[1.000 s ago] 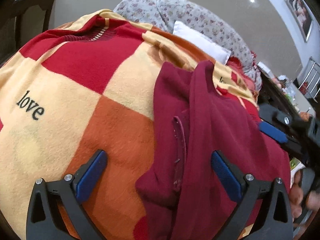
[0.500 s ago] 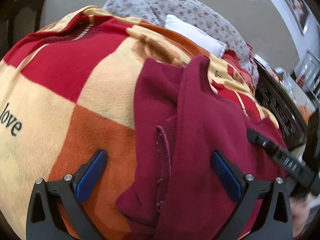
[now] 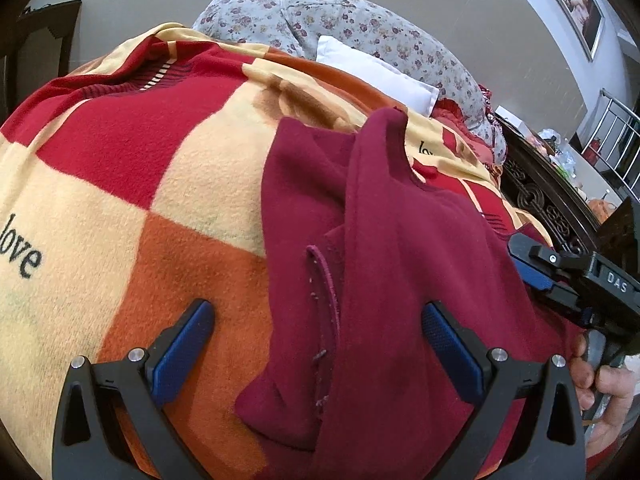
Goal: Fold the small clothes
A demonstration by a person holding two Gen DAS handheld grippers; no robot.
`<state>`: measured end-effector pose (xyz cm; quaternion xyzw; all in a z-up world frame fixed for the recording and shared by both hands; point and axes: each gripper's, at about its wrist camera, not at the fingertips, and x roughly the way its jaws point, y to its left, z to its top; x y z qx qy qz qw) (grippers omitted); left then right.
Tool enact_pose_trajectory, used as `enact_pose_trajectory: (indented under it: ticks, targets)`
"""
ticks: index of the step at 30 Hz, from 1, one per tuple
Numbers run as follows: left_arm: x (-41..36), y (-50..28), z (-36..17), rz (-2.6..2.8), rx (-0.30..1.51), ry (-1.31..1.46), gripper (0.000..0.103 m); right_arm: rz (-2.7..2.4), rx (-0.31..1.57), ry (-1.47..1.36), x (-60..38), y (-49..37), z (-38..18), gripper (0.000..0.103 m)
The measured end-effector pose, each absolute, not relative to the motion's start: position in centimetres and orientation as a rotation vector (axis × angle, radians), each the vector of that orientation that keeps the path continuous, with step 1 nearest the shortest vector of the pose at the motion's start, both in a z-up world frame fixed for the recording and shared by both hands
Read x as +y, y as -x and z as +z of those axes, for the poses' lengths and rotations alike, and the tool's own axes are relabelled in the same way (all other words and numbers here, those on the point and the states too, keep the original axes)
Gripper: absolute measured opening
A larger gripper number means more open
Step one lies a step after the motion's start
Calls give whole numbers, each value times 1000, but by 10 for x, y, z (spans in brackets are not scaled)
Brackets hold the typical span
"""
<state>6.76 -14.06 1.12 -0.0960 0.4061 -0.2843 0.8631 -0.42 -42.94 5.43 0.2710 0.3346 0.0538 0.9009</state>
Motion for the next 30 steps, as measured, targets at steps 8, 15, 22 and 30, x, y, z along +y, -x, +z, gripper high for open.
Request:
enact_pose_trajectory:
  ticks: [8,15,22,30]
  targets:
    - [-142,-64,13,-641,852,216,103,143,688,-635,-437,5,53,45]
    - [-145,-59,20,-735,895,279,27,162,688,-657,-445,3,47,45]
    - [-179,-19,74,-808,802,197,22,263,607,-878,-466,16,57,57]
    - [-268,28,72,-819,718,-16,26,351,489,-996,-481,41,89,97]
